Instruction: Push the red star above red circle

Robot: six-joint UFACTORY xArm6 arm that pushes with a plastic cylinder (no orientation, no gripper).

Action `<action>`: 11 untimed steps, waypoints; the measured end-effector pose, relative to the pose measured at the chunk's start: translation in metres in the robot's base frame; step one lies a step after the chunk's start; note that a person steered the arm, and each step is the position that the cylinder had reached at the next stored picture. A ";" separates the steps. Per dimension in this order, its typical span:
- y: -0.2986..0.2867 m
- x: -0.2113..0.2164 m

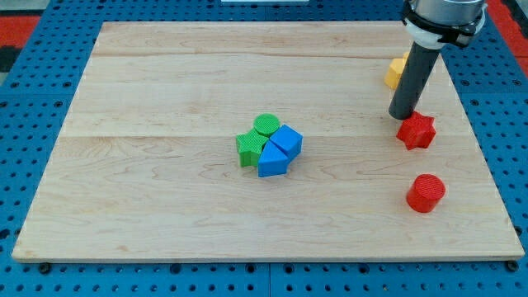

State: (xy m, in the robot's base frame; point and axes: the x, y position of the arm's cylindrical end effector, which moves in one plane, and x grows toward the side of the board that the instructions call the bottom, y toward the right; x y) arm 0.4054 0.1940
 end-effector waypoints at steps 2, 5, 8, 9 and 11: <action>0.004 0.016; 0.010 0.007; 0.016 0.031; 0.016 0.038; 0.004 0.033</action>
State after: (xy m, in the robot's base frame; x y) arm 0.4381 0.1980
